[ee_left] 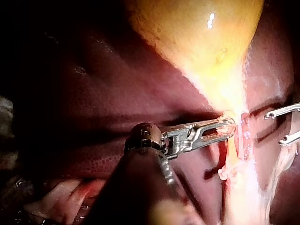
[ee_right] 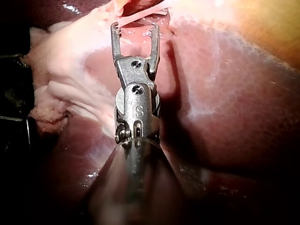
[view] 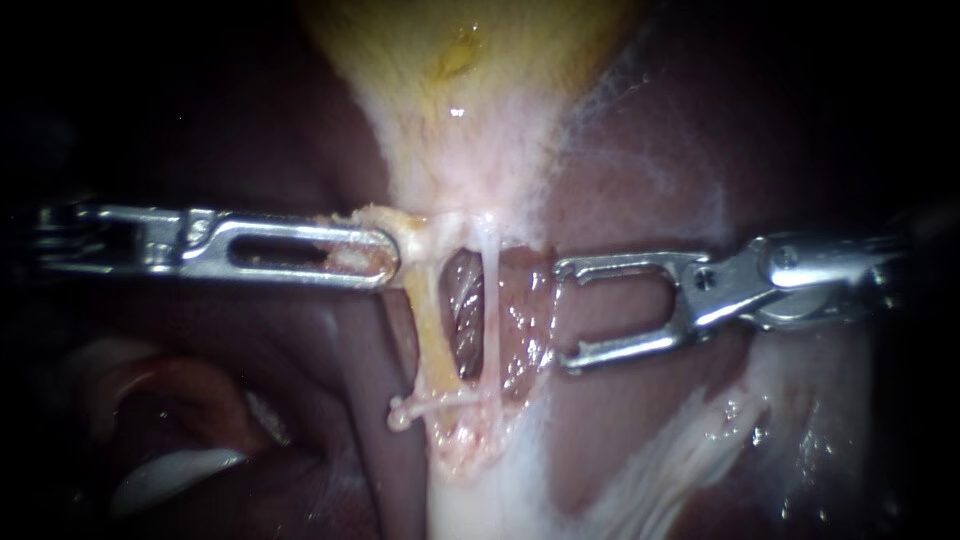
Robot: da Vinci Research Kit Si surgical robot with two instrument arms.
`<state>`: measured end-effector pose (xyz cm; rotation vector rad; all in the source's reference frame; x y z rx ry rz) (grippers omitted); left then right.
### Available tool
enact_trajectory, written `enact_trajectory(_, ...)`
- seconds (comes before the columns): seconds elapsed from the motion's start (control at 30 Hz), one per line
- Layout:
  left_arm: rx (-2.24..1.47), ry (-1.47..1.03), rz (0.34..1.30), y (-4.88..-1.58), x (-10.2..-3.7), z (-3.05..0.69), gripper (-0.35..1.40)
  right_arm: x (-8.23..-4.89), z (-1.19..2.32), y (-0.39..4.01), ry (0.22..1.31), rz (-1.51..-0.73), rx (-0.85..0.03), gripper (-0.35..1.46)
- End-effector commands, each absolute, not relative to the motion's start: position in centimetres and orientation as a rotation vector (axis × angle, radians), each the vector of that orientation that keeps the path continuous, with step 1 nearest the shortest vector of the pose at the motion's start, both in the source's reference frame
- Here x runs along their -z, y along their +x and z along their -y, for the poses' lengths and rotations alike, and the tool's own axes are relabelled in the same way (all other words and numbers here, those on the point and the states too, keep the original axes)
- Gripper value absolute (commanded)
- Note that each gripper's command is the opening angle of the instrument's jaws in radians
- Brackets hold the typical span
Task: Going back first clip left tube
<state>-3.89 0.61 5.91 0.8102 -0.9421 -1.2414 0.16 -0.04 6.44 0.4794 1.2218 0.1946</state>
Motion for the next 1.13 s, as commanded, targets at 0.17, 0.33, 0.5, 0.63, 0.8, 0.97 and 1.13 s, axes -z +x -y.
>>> enact_trajectory(0.17,1.242,0.806,0.943,-3.92,-6.0,-0.6,-0.35,-6.45,0.04,0.15,0.477,-1.223,-0.189,0.5)
enact_trajectory(0.33,1.24,0.796,0.946,-3.98,-6.2,-0.59,-0.35,-6.45,0.05,0.13,0.478,-1.223,-0.188,0.5)
enact_trajectory(0.5,1.241,0.784,0.947,-4.1,-6.42,-0.6,-0.35,-6.44,0.05,0.1,0.479,-1.224,-0.186,0.5)
enact_trajectory(0.63,1.234,0.786,0.942,-4.21,-6.58,-0.62,-0.35,-6.44,0.06,0.09,0.48,-1.224,-0.186,0.5)
enact_trajectory(0.8,1.227,0.789,0.937,-4.3,-6.7,-0.64,-0.35,-6.43,0.06,0.07,0.477,-1.225,-0.179,0.5)
enact_trajectory(0.97,1.228,0.787,0.937,-4.32,-6.72,-0.65,-0.35,-6.42,0.06,0.07,0.477,-1.228,-0.18,0.5)
enact_trajectory(1.13,1.228,0.787,0.937,-4.32,-6.72,-0.65,-0.35,-6.41,0.07,0.07,0.477,-1.228,-0.18,0.5)
